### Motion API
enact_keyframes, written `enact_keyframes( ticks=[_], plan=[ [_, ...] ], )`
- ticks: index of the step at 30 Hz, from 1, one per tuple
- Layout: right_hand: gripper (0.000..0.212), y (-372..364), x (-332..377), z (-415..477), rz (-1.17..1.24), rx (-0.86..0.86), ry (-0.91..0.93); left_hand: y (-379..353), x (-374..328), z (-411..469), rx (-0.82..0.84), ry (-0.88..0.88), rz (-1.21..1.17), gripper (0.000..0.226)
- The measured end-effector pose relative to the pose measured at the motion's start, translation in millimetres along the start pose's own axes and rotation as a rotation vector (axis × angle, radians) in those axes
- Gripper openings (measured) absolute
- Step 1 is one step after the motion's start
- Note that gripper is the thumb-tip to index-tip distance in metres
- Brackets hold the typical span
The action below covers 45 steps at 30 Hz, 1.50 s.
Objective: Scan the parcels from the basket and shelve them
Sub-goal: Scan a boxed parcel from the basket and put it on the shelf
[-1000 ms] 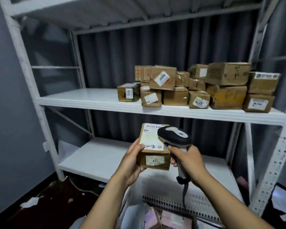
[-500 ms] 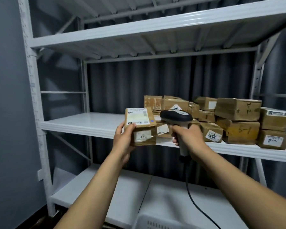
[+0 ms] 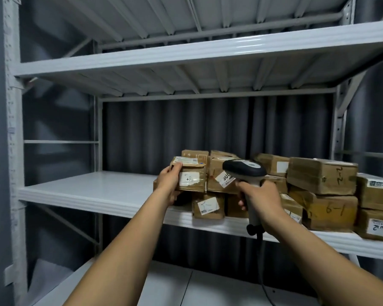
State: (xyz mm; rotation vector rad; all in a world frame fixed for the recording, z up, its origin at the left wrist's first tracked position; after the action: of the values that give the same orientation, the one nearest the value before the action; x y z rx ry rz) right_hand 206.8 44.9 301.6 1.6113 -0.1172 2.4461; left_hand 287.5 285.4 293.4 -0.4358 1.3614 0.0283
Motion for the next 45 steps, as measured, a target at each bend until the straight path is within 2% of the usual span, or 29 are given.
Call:
enact_keyframes(
  ticks=[3, 4, 7, 8, 11, 12, 16, 20, 28, 36, 41, 45],
  plan=[
    [0.018, 0.8, -5.5, 11.4, -0.005, -0.002, -0.003, -6.7, 8.5, 20.5, 0.022, -0.018, 0.079, 0.036],
    [0.017, 1.0, -6.6, 13.6, -0.003, 0.002, -0.006, -4.0, 10.9, 27.4, -0.010, -0.052, 0.181, 0.039],
    [0.015, 1.8, -9.8, 18.4, -0.008, 0.016, -0.007, 7.2, 11.4, 37.1, -0.151, -0.247, 0.701, 0.048],
    [0.015, 1.8, -10.5, 19.1, -0.012, 0.019, -0.008, 7.9, 11.7, 37.0, -0.150, -0.320, 0.804, 0.052],
    [0.016, 2.1, -13.9, 19.9, -0.020, 0.023, -0.011, 4.3, 12.4, 26.2, -0.117, -0.505, 0.977, 0.084],
    [0.017, 1.9, -15.0, 19.9, -0.017, 0.023, -0.012, 4.1, 13.0, 21.8, -0.122, -0.563, 1.029, 0.087],
    [0.019, 2.3, -16.4, 19.0, -0.011, 0.015, -0.009, 5.0, 14.3, 1.3, -0.122, -0.721, 1.214, 0.072],
    [0.019, 3.2, -16.7, 18.8, -0.026, 0.004, -0.014, 3.3, 21.7, 5.8, -0.043, -0.694, 1.406, 0.068],
    [0.019, 12.1, -15.2, 16.2, -0.095, 0.039, -0.010, 4.0, 15.3, 5.7, 0.008, -0.534, 1.511, 0.073],
    [0.011, 42.4, -15.3, -27.6, -0.234, 0.122, 0.001, -4.6, 19.7, -61.8, 0.063, -0.569, 1.541, 0.071],
    [0.012, 73.3, -41.9, -76.4, -0.391, 0.177, -0.004, -16.2, 63.2, -121.8, 0.176, -0.575, 1.542, 0.066],
    [0.011, 99.3, -82.8, -117.8, -0.466, 0.244, -0.068, -15.0, 129.3, -166.5, 0.292, -0.485, 1.585, 0.064]
  ],
)
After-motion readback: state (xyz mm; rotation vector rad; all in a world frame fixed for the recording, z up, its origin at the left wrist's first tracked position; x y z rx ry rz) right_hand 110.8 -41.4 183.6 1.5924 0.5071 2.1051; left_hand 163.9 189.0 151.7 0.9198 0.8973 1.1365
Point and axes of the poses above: each hand's wrist, its own z-axis towards the middle knuckle, its own y-axis out of the back of the hand, x = y × z, the point moved 4 cm from there along z, towards the middle knuckle
